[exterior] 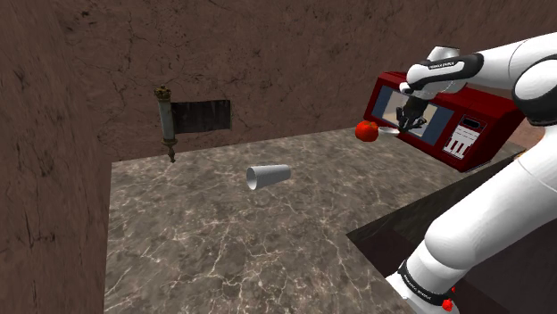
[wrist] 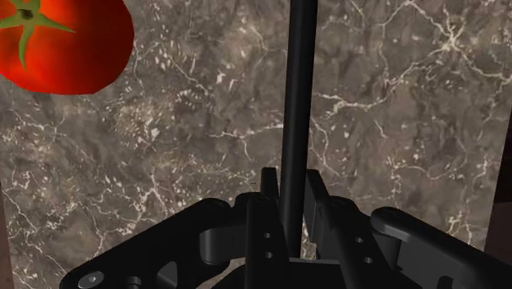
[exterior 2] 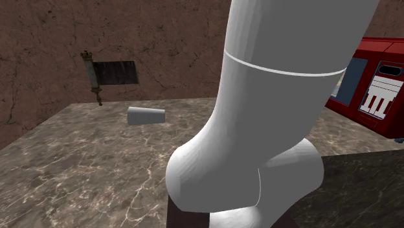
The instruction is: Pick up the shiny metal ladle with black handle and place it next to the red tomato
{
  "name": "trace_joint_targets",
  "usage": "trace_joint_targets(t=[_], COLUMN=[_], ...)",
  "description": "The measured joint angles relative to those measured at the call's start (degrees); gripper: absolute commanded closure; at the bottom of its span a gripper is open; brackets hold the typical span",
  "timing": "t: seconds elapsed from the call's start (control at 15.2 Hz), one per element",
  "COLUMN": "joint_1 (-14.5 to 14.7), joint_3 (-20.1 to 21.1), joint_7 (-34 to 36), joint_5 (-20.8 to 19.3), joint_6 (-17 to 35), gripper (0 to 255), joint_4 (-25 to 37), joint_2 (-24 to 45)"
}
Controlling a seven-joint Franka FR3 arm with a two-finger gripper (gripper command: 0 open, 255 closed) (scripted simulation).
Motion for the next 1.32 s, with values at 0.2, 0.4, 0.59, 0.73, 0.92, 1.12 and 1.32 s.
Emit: trace_joint_targets(t=[0.2,0.4,0.59,0.73,0.92,1.12,1.32], joint_1=[-1.2,-1.9,-2.1,-2.1,-2.1,-2.1,-2.1], joint_3=[-3.3,-5.4,-5.9,-6.2,-6.6,-6.9,-7.1], joint_7=[-5.3,-8.7,-9.4,-9.9,-10.3,-10.9,-11.5], joint_5=[1.7,3.1,3.6,4.2,4.8,5.8,6.5], joint_6=[0.1,1.0,3.4,5.0,7.3,9.8,12.0], gripper=[255,255,255,255,255,255,255], joint_4=[1.9,2.5,0.7,-0.2,-1.9,-3.5,-5.1], joint_2=[2.0,3.5,4.3,5.1,6.0,7.2,8.0])
